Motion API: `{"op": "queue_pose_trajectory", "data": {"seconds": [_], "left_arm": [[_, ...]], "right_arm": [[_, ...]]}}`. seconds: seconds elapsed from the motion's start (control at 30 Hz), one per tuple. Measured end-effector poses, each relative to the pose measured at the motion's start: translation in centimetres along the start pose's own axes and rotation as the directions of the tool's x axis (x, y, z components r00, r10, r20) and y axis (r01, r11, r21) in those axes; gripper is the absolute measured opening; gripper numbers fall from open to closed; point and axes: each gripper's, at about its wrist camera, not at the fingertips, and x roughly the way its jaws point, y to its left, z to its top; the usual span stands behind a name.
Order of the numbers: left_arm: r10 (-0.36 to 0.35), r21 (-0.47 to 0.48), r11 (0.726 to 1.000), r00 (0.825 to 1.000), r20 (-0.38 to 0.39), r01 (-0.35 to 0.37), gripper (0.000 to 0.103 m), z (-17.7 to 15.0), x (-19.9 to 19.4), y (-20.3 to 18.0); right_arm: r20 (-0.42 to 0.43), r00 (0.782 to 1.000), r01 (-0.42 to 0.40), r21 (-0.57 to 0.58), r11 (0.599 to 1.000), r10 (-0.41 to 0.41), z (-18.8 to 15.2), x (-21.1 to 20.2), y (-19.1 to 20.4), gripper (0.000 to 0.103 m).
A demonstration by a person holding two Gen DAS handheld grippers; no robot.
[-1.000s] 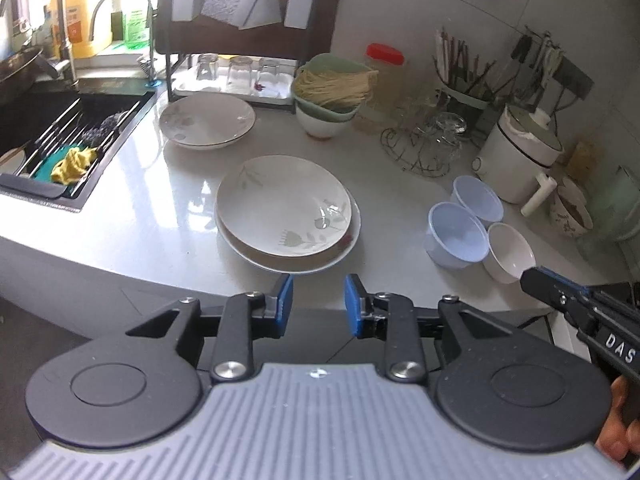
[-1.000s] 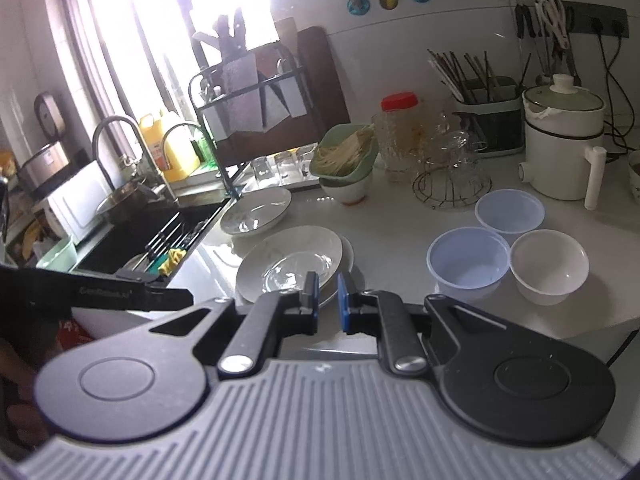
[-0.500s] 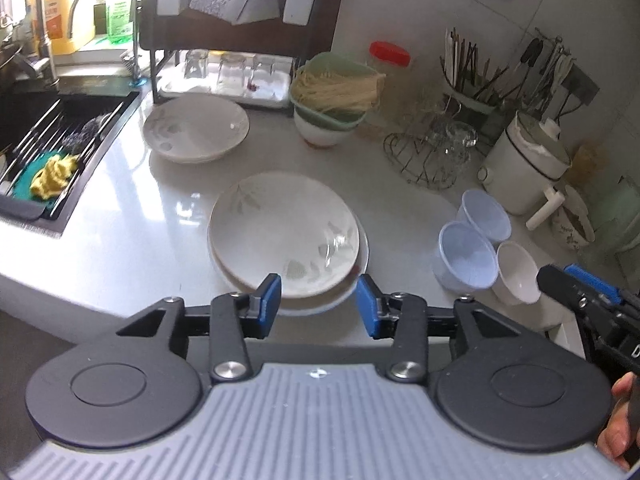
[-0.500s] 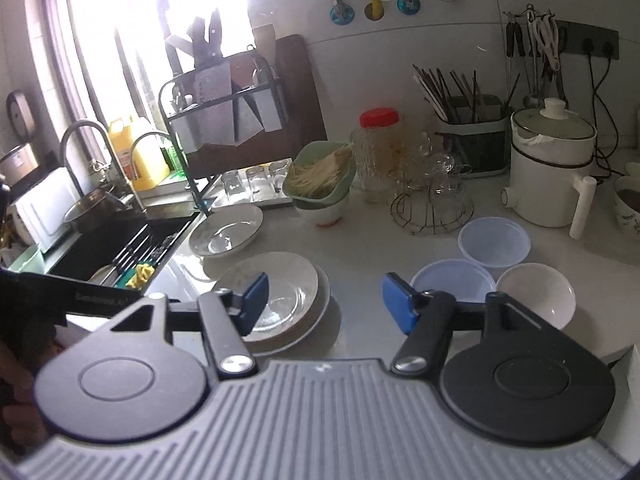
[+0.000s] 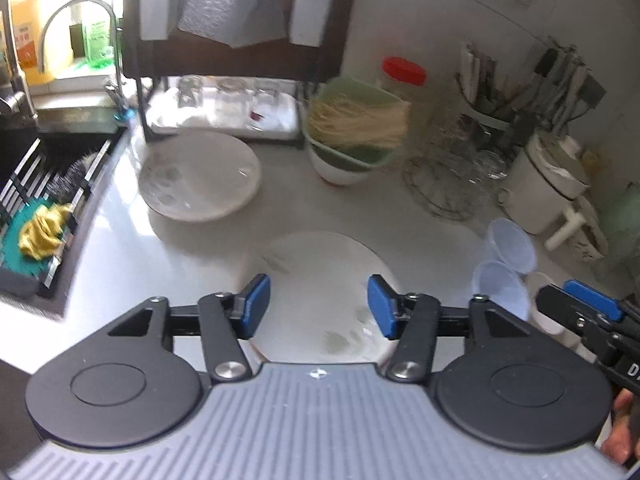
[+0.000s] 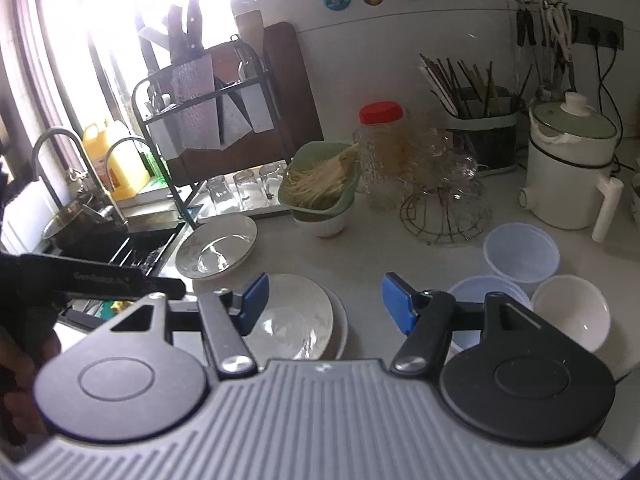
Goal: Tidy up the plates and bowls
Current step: 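Move both grippers to the leaf-pattern plate beside the dish rack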
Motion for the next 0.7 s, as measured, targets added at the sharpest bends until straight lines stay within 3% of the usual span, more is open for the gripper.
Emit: {"op": "queue_pose_trajectory", "data": {"seconds": [0.43,0.7], "left_arm": [[-0.043,0.007,0.999,0.999,-0.032,0.043,0.07,5.7,5.0,8.8],[-0.068,0.023,0.997,0.995,-0.077,0.07,0.088,7.7,8.1,13.3]], "right_arm": [[-0.035,0.999,0.031,0.054,0.998,-0.029,1.6,7.4,5.1,0.066],[-0.078,0.996,0.047,0.079,0.996,-0.041,2.3,11.7,8.4,0.066]]}}
